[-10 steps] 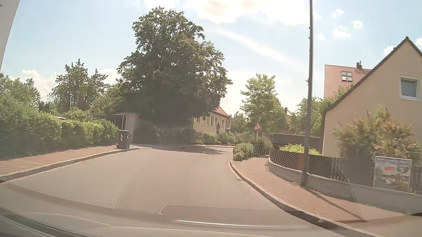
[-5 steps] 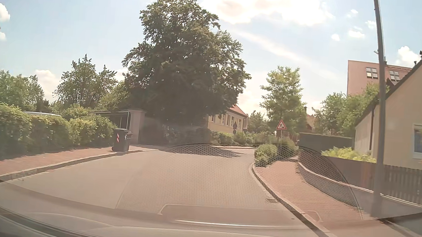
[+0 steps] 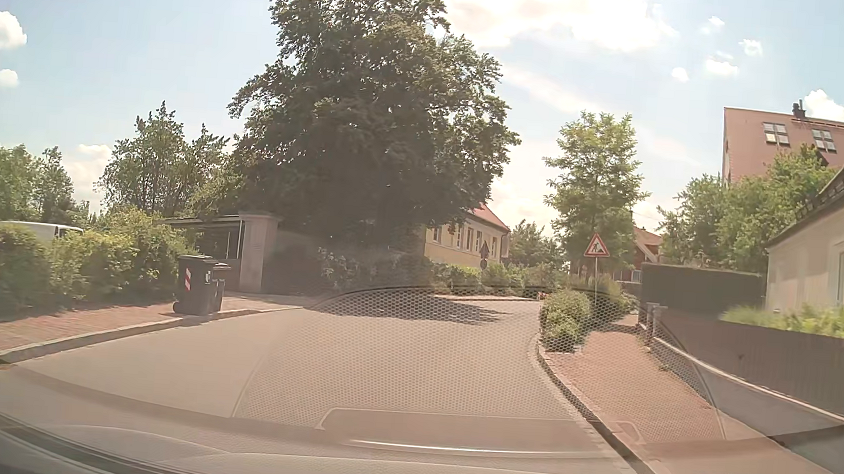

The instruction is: Follow the waypoints while adhering to traffic rules and regulations

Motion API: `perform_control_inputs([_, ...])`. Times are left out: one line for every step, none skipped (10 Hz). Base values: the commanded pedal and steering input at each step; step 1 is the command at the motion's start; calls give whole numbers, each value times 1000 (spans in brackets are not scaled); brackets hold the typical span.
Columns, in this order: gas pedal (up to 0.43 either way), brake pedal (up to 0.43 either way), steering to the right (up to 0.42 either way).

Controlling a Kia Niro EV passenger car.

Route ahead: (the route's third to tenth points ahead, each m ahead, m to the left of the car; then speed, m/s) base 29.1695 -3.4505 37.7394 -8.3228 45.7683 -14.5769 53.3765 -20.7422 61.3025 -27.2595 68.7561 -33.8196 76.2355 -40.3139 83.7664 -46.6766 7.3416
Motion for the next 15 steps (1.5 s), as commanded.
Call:
perform_control_inputs([157, 0, -8])
perform_control_inputs([157, 0, -4])
perform_control_inputs([138, 0, 3])
perform_control_inputs([138, 0, 11])
perform_control_inputs([138, 0, 18])
perform_control_inputs([138, 0, 24])
perform_control_inputs([138, 0, 35])
perform_control_inputs([138, 0, 49])
perform_control_inputs([138, 0, 60])
perform_control_inputs([138, 0, 65])
perform_control_inputs([138, 0, 65])
perform_control_inputs([138, 0, 65])
perform_control_inputs([138, 0, 64])
perform_control_inputs([138, 0, 63])
perform_control_inputs([150, 0, 64])
